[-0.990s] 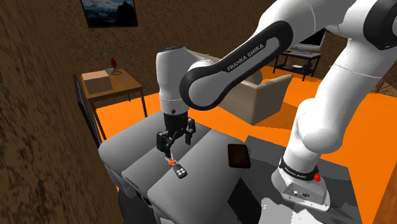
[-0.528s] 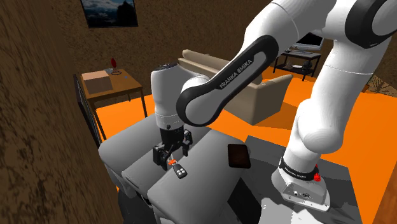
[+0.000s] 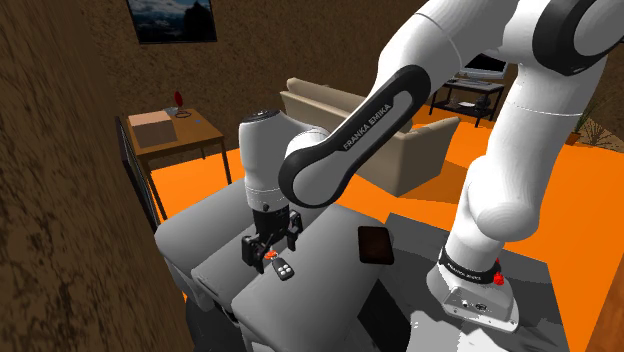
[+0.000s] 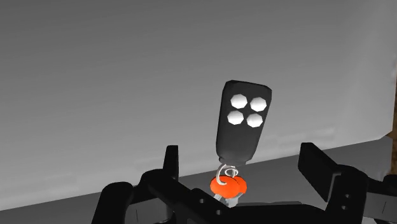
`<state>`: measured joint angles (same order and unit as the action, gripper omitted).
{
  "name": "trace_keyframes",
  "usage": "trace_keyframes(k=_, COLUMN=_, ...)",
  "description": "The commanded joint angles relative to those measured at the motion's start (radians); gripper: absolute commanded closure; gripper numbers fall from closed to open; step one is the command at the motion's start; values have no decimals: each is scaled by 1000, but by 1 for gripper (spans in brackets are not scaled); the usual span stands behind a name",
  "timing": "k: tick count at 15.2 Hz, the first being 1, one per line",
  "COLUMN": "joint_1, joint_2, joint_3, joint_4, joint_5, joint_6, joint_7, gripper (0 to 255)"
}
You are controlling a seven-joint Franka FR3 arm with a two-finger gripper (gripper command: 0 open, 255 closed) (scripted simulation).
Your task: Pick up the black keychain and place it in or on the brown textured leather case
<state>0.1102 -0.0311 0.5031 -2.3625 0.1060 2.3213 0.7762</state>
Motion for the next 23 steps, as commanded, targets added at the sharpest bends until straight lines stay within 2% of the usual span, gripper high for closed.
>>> trace_keyframes(k=1, joint_1=0, joint_2=0, joint_3=0, joint_4=0, joint_5=0, joint_6=0, joint_7=0, gripper=0)
trace_keyframes(k=2, joint_1=0, joint_2=0, joint_3=0, joint_4=0, joint_5=0, joint_6=0, joint_7=0, gripper=0)
trace_keyframes(k=3, joint_1=0, joint_2=0, joint_3=0, joint_4=0, joint_5=0, joint_6=0, joint_7=0, gripper=255)
trace_keyframes(k=12, joint_1=0, joint_2=0, joint_3=0, joint_4=0, joint_5=0, joint_6=0, joint_7=0, gripper=255)
trace_keyframes(k=23, joint_1=0, joint_2=-96, joint_3=-12, joint_4=67, joint_5=42, joint_6=-156, joint_7=-27, gripper=255)
